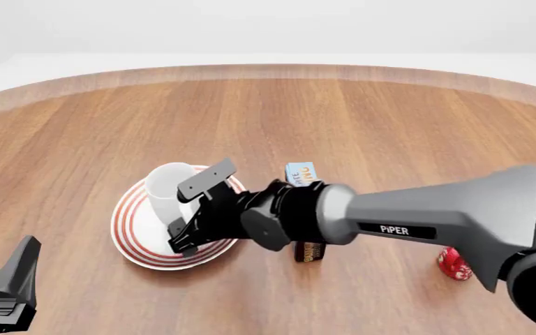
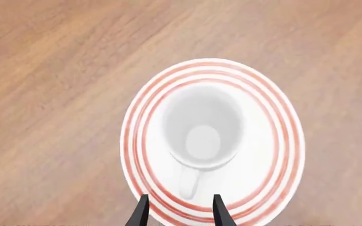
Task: Pick up the white mug and put it on the plate, and put the chocolate pudding to the right of the plate.
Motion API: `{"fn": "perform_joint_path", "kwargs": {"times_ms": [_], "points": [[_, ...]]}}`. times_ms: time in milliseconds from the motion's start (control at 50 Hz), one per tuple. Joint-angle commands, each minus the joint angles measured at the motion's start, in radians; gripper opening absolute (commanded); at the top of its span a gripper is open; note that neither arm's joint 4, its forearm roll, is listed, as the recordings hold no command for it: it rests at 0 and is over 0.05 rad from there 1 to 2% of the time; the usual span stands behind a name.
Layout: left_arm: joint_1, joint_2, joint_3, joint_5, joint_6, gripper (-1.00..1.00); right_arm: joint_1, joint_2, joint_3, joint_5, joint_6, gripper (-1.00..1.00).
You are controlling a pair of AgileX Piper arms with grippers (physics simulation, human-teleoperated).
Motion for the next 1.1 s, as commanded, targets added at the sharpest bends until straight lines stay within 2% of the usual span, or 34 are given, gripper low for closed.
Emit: {"fn": "perform_joint_path", "kwargs": {"times_ms": [20,1100], "points": [[0.000,0.000,0.000,0.000,0.000,1.00,0.000,-0.037,0.020,0.002,-0.010,1.00],[0.000,0.000,0.000,0.000,0.000,1.00,0.013,-0.220,0.208,-0.062,-0.030,1.00]]}}
